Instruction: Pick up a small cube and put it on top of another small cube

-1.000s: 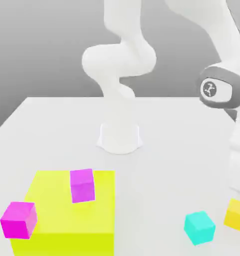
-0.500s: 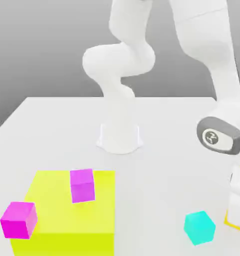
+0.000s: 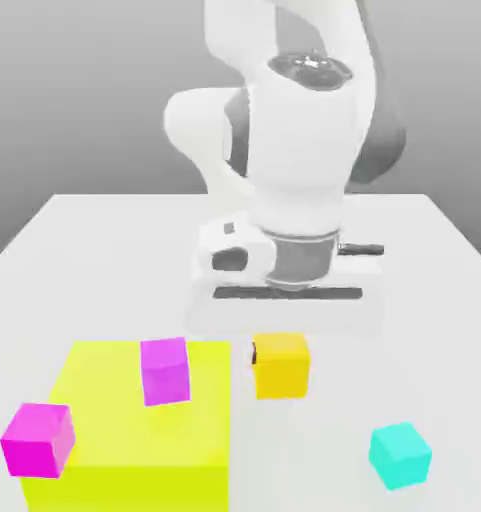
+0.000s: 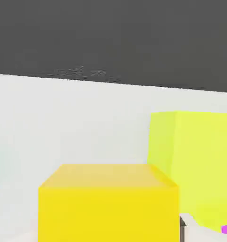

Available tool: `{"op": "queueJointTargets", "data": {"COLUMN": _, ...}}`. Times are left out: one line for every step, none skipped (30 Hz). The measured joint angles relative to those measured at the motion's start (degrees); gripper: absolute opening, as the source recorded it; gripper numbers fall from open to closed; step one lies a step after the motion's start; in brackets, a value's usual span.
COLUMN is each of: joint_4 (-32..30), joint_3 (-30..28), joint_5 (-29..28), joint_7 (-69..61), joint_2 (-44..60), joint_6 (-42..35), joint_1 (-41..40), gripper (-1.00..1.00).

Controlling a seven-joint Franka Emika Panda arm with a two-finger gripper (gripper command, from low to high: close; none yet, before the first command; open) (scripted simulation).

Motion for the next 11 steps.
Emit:
{"op": "queueJointTargets", "data": {"joint_4": -0.73, "joint_3": -1.31, "joint_5": 0.48, "joint_7": 1.83, "joint_2": -2.09, "joint_6": -1.28, "joint_1": -1.41, "gripper": -1.0}}
{"op": "queueJointTargets", "data": {"joint_4": -1.46, "joint_3": -2.53, "joint_5": 0.93, "joint_7": 3.7, "joint_2": -4.15, "joint_6": -2.54, "joint_1": -3.01, "gripper": -1.0}}
{"op": "queueJointTargets", "data": {"joint_4": -2.18, "joint_3": -3.69, "joint_5": 1.39, "joint_7": 5.55, "joint_2": -6.27, "joint_6": -3.83, "joint_1": -4.7, "gripper": -1.0}}
{"op": "queueJointTargets", "data": {"joint_4": -2.92, "joint_3": -4.33, "joint_5": 1.69, "joint_7": 6.58, "joint_2": -6.68, "joint_6": -3.45, "joint_1": -5.7, "gripper": -1.0}}
{"op": "queueJointTargets", "data": {"joint_4": -3.66, "joint_3": -4.68, "joint_5": 1.86, "joint_7": 7.07, "joint_2": -6.01, "joint_6": -2.01, "joint_1": -6.2, "gripper": -1.0}}
{"op": "queueJointTargets", "data": {"joint_4": -4.4, "joint_3": -4.87, "joint_5": 1.97, "joint_7": 7.29, "joint_2": -4.8, "joint_6": -0.05, "joint_1": -6.44, "gripper": -1.0}}
{"op": "queueJointTargets", "data": {"joint_4": -5.13, "joint_3": -4.97, "joint_5": 2.1, "joint_7": 7.34, "joint_2": -3.32, "joint_6": 2.16, "joint_1": -6.56, "gripper": -1.0}}
{"op": "queueJointTargets", "data": {"joint_4": -5.87, "joint_3": -5.02, "joint_5": 2.16, "joint_7": 7.36, "joint_2": -1.72, "joint_6": 4.51, "joint_1": -6.62, "gripper": -1.0}}
{"op": "queueJointTargets", "data": {"joint_4": -6.29, "joint_3": -5.04, "joint_5": 2.18, "joint_7": 7.38, "joint_2": -0.79, "joint_6": 5.86, "joint_1": -6.66, "gripper": 1.0}}
{"op": "queueJointTargets", "data": {"joint_4": -6.29, "joint_3": -5.04, "joint_5": 2.19, "joint_7": 7.38, "joint_2": -0.79, "joint_6": 5.86, "joint_1": -6.65, "gripper": 1.0}}
{"op": "queueJointTargets", "data": {"joint_4": -6.29, "joint_3": -5.04, "joint_5": 2.19, "joint_7": 7.38, "joint_2": -0.79, "joint_6": 5.86, "joint_1": -6.65, "gripper": 1.0}}
